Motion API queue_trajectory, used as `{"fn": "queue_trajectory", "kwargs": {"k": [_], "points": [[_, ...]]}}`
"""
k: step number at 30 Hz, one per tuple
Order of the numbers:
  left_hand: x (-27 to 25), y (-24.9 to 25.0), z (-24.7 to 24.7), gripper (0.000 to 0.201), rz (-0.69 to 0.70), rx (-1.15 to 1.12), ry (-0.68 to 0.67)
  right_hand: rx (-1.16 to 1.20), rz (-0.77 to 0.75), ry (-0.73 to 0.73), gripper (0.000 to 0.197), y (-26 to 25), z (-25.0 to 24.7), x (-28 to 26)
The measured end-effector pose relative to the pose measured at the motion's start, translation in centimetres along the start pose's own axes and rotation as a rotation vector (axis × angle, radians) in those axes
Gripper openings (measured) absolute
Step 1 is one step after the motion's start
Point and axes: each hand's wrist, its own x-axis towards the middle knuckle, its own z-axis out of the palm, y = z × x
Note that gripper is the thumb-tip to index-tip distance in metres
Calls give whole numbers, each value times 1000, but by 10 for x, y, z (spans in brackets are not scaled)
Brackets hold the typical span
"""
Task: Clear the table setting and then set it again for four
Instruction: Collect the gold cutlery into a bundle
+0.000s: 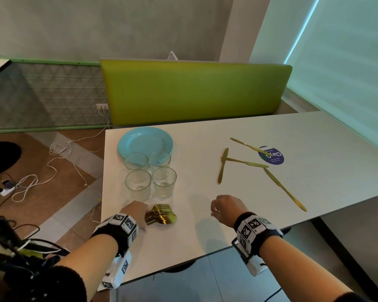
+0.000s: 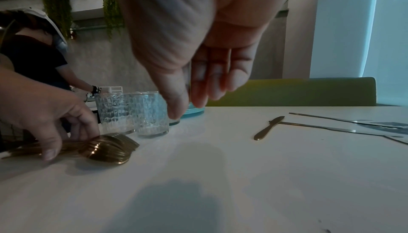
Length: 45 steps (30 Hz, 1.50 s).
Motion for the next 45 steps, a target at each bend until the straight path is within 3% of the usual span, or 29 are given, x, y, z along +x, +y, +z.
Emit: {"fn": "queue_trajectory", "kwargs": {"k": [8, 13, 19, 25, 35, 45], "points": [[-8, 12, -8, 53, -23, 70, 57, 15, 33, 33, 25, 7, -10, 0], [-16, 36, -21, 47, 42, 66, 184, 18, 84, 25, 25, 20, -10, -1], [-5, 97, -46, 38, 197, 28, 264, 36, 159, 15, 25, 47, -10, 0], [34, 170, -72, 32, 247, -98, 211, 74, 233, 0, 26, 96, -14, 12], [138, 255, -97, 28, 67, -128, 67, 138, 414, 6, 23, 223, -34, 45], [196, 289, -88, 29, -218, -280, 105, 175, 506, -20, 22, 318, -34, 86]]}}
